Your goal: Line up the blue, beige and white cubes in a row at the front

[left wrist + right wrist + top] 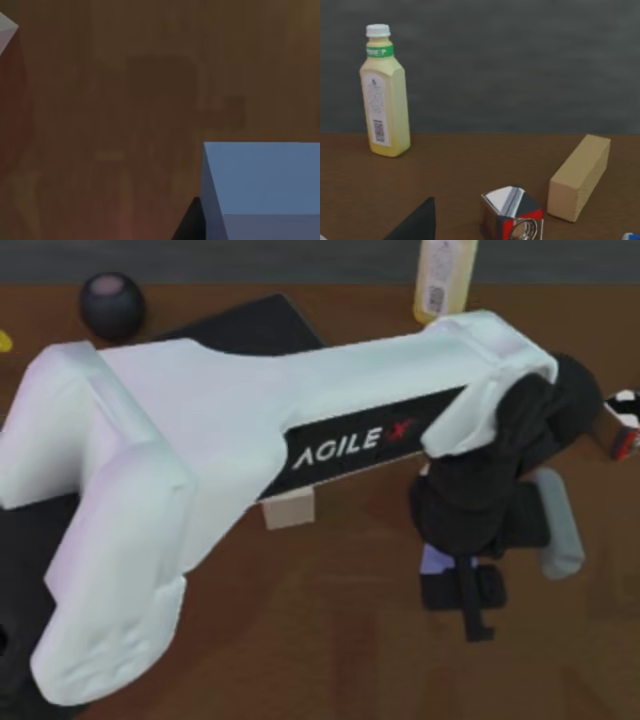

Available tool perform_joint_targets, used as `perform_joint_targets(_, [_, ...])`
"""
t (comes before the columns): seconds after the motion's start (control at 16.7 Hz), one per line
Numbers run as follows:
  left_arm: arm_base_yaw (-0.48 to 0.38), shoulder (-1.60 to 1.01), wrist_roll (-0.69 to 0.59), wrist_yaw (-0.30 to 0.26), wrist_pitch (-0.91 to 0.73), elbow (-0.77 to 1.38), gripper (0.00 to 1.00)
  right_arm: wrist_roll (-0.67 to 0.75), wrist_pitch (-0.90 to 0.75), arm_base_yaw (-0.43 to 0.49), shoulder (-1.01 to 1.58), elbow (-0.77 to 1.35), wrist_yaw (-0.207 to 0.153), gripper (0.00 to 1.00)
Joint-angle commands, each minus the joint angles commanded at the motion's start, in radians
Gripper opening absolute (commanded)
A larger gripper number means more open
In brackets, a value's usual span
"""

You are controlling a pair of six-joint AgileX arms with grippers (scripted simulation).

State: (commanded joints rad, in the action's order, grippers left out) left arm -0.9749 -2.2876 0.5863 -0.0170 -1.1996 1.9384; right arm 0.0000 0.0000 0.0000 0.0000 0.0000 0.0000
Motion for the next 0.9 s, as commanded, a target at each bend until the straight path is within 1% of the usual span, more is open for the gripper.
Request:
perform_joint_targets(0.3, [-0.008, -0.045, 0.002, -0.002, 0.155, -0.112, 0.0, 0.0, 0.0, 0.0, 0.0, 0.0, 0.0, 1.0])
perform_joint_targets(0.54, [-0.009, -0.049, 0.002, -0.001, 0.164, -0.119, 0.0, 0.0, 0.0, 0.0, 0.0, 0.0, 0.0, 1.0])
perform_joint_targets(0.9, [-0.009, -0.049, 0.002, -0.001, 0.164, -0.119, 0.45, 0.0, 0.0, 0.0, 0.0, 0.0, 0.0, 1.0])
